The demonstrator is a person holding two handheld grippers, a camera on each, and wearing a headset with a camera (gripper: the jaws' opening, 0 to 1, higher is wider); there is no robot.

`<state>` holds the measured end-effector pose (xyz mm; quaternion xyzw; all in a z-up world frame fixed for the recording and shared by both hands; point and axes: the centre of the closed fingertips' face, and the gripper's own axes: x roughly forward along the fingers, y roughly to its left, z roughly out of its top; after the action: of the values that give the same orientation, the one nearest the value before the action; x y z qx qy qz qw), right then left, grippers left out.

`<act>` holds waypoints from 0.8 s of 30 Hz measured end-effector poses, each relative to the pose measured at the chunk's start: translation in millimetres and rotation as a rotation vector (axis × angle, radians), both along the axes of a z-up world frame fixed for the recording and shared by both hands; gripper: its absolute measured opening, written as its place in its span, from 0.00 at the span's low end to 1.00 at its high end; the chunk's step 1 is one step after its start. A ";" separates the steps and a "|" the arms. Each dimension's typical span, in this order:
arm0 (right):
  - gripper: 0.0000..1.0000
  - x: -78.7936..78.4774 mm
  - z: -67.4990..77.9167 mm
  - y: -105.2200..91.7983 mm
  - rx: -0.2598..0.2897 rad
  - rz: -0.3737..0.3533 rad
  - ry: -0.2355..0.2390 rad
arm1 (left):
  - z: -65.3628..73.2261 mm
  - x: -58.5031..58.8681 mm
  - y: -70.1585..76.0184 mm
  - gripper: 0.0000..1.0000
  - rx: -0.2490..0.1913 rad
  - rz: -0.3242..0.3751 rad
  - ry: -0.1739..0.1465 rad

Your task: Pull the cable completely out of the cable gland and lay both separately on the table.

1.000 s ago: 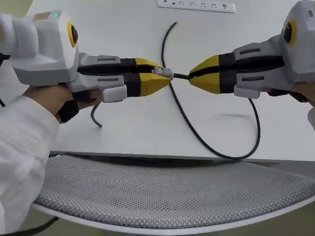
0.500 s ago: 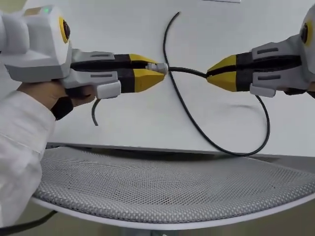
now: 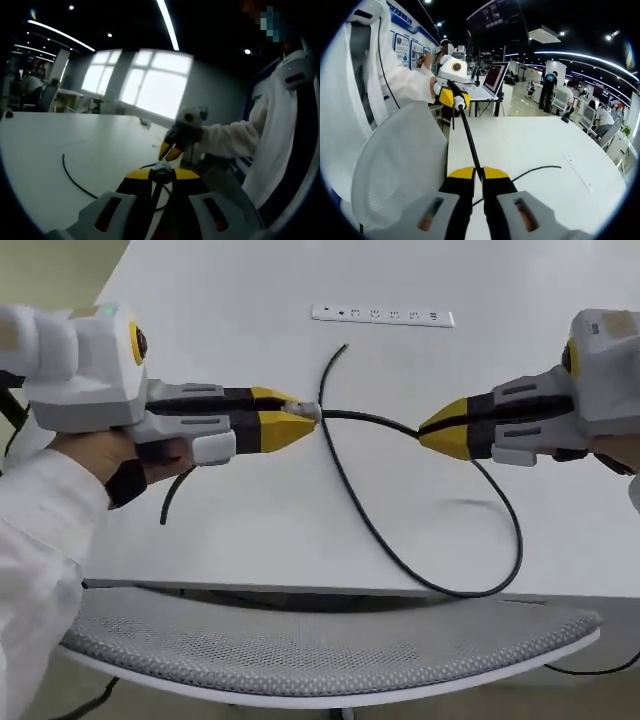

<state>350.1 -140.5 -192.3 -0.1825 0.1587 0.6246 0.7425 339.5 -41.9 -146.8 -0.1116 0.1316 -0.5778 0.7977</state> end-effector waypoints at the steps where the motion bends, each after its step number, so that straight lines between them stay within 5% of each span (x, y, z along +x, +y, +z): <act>1: 0.03 -1.3 3.0 -0.3 -0.002 0.006 -0.007 | 3.7 -1.6 -1.8 0.16 0.004 0.001 -0.010; 12: 0.02 -7.9 5.8 -3.9 -0.062 -0.031 -0.034 | 14.4 -11.6 -12.8 0.16 0.020 -0.020 -0.039; 19: 0.00 -21.9 3.9 1.0 -0.086 -0.073 -0.031 | 23.2 -13.3 -2.6 0.16 -0.009 -0.050 -0.048; 24: 0.00 -22.5 4.3 10.7 -0.058 -0.157 -0.015 | 15.5 -19.0 3.9 0.16 -0.018 -0.094 -0.028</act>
<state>327.5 -129.9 -188.0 -0.1954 0.1850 0.5582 0.7849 320.5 -38.0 -131.3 -0.1044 0.1206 -0.6174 0.7703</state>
